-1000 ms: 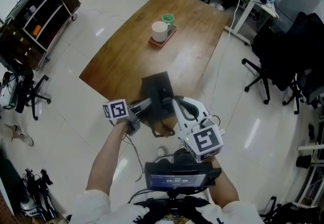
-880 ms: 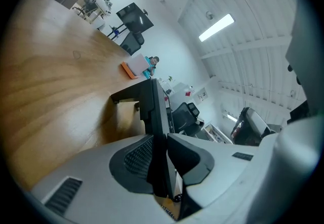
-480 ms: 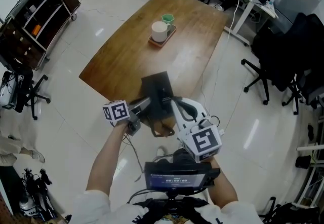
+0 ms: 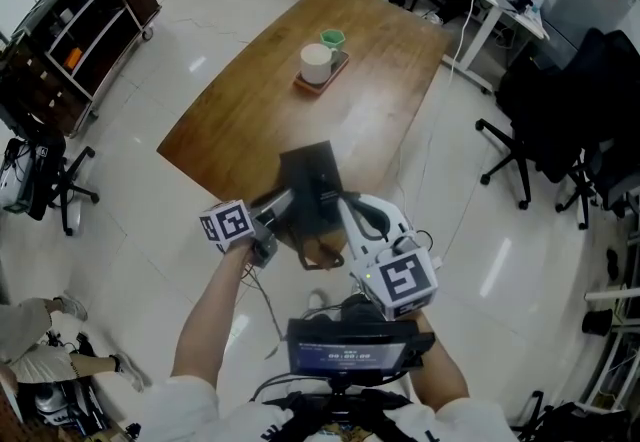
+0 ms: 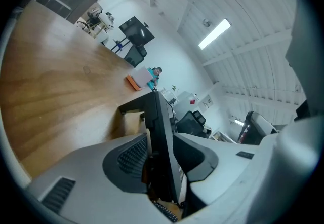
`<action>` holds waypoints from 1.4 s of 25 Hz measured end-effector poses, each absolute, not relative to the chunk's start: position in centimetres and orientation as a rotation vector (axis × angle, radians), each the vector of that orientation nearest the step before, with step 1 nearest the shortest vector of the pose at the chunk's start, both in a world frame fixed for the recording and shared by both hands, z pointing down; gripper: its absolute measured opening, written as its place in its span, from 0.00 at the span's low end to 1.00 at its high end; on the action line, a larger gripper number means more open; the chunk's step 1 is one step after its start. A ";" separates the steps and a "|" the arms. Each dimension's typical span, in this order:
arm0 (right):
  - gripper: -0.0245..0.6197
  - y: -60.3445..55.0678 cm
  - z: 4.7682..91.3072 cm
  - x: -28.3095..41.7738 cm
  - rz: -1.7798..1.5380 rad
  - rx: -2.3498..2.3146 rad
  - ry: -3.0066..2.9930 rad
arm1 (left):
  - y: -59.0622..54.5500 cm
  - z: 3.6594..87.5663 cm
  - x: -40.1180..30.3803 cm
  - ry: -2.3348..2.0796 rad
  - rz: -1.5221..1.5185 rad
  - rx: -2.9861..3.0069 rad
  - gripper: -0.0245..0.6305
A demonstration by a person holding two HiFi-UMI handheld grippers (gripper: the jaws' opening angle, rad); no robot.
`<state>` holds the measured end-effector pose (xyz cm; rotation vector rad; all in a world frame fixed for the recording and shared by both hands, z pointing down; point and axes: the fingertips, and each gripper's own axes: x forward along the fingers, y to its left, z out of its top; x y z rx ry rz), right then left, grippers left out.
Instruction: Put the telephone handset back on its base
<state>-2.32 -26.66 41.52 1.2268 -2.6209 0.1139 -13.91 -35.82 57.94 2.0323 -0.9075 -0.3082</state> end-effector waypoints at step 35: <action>0.04 -16.9 36.2 -3.4 -0.017 1.139 -2.745 | -18.3 35.6 -8.3 -1.273 -0.447 2.655 0.04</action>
